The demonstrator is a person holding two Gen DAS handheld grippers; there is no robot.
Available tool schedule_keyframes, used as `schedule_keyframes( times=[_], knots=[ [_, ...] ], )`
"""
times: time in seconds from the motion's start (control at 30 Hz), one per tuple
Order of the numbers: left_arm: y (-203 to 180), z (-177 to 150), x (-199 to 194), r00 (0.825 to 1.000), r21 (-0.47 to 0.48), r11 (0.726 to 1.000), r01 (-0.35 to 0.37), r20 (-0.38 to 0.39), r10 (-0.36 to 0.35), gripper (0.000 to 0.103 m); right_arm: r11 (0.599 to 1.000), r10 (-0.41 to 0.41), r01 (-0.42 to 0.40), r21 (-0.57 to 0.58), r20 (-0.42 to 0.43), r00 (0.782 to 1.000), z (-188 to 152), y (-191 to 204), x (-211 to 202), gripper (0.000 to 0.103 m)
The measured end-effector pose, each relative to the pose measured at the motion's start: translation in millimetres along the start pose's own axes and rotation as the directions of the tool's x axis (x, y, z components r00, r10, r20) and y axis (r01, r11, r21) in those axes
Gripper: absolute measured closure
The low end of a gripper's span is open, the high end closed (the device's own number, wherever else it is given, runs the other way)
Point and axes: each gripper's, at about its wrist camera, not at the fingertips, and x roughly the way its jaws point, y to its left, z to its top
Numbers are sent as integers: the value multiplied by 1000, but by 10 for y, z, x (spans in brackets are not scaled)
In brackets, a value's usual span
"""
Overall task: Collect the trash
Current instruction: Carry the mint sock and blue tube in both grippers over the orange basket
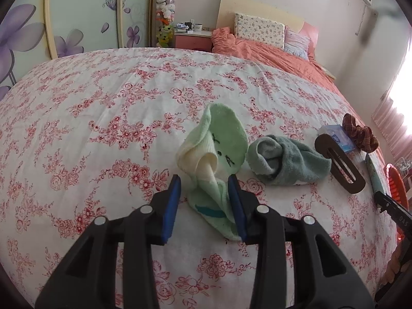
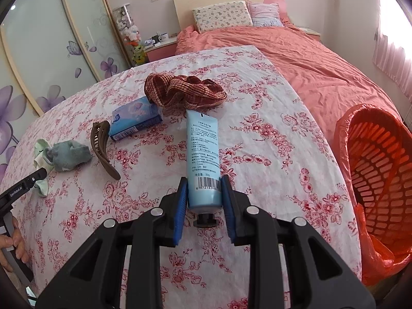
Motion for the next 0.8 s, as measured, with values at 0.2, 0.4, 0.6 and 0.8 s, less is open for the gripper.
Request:
schedule_keyframes(
  times=[0.2, 0.4, 0.6, 0.8],
  knots=[
    [79, 27, -14, 1000, -19, 999, 28, -2, -28, 93, 999, 35, -35, 27, 6, 999, -38, -72, -60, 77],
    [49, 44, -211, 999, 2, 1000, 17, 42, -17, 94, 998, 52, -53, 36, 26, 998, -63, -95, -214, 77],
    [-13, 96, -448, 996, 14, 1000, 21, 87, -22, 94, 995, 97, -97, 2, 54, 994, -83, 5, -393, 78],
    [-213, 153, -727, 990, 51, 998, 43, 134, -50, 94, 991, 137, -135, -26, 126, 983, -5, 136, -692, 78]
  ],
)
